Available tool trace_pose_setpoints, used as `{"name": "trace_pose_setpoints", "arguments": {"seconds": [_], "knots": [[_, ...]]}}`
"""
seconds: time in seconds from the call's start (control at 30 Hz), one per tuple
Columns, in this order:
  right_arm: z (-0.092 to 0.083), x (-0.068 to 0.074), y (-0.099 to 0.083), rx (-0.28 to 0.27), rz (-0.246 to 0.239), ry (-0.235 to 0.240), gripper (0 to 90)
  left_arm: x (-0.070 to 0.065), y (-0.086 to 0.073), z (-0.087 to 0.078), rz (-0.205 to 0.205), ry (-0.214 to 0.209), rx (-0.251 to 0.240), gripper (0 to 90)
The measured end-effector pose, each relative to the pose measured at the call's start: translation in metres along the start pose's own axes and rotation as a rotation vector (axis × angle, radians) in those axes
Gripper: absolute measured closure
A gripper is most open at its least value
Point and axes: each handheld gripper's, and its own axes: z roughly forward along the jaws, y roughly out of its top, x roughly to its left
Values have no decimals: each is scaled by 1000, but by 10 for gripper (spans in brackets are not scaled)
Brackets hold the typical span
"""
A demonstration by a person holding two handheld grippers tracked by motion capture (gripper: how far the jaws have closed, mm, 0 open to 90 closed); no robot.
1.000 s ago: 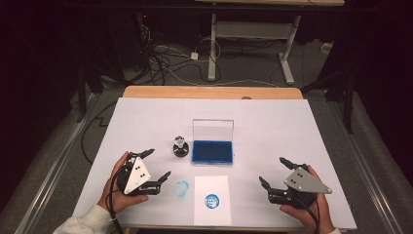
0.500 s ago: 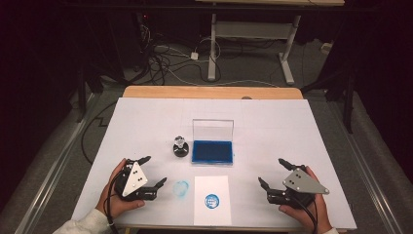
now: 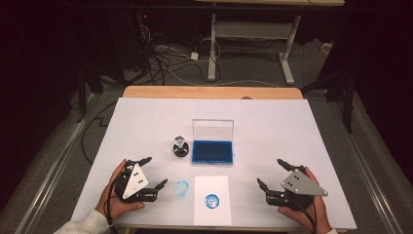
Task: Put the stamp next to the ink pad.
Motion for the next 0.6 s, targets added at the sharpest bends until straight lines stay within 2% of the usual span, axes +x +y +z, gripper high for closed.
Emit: {"name": "trace_pose_setpoints", "arguments": {"seconds": [0.6], "knots": [[1,-1,1,-1,2,-2,165,2,1,2,-7,-2,-2,152]]}}
